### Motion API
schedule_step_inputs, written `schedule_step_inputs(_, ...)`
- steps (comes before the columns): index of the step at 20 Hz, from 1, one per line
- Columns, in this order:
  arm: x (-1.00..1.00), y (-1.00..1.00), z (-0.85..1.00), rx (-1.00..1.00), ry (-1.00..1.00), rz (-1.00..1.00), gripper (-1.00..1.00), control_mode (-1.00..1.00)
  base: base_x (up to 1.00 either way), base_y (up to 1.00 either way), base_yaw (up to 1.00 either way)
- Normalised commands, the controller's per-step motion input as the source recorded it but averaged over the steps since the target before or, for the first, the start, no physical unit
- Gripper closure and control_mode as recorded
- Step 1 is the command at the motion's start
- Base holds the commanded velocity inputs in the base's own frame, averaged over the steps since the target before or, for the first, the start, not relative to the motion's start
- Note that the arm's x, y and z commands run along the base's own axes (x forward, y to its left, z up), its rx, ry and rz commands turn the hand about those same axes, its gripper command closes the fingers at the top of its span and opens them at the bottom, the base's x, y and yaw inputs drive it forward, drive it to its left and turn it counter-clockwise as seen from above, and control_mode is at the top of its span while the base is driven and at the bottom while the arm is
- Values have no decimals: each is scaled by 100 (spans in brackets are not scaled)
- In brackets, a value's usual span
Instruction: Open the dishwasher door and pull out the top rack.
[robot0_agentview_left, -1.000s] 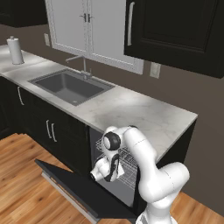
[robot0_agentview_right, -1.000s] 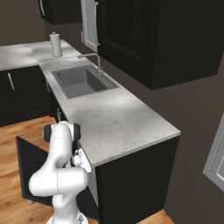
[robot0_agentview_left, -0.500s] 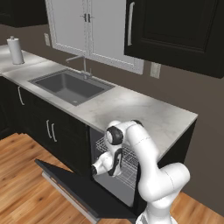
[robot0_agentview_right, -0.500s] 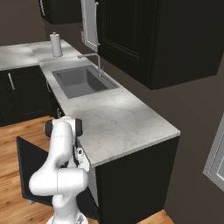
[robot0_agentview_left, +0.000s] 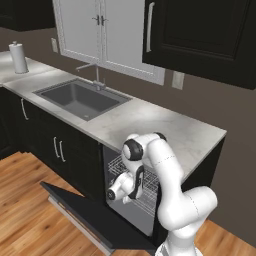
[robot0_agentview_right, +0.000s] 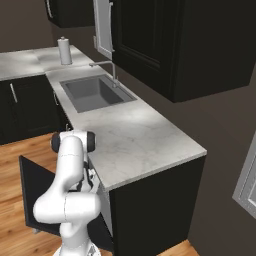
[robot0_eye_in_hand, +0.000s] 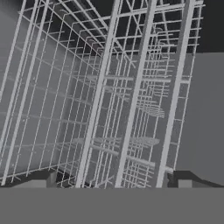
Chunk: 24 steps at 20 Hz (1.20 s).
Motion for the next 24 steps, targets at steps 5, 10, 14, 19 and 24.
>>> schedule_step_inputs(5, 29, -6, 12, 25, -3, 0, -100, -100, 0, 0, 0)
schedule_step_inputs(10, 2, 0, -27, 35, 7, 0, -100, -100, 0, 0, 0)
schedule_step_inputs(14, -4, 0, -39, 37, 16, 0, -100, -100, 0, 0, 0)
schedule_step_inputs(19, -39, 11, -37, 30, 18, 0, -100, -100, 0, 0, 0)
schedule_step_inputs(24, -75, 31, -30, 25, 17, -3, -100, -100, 0, 0, 0)
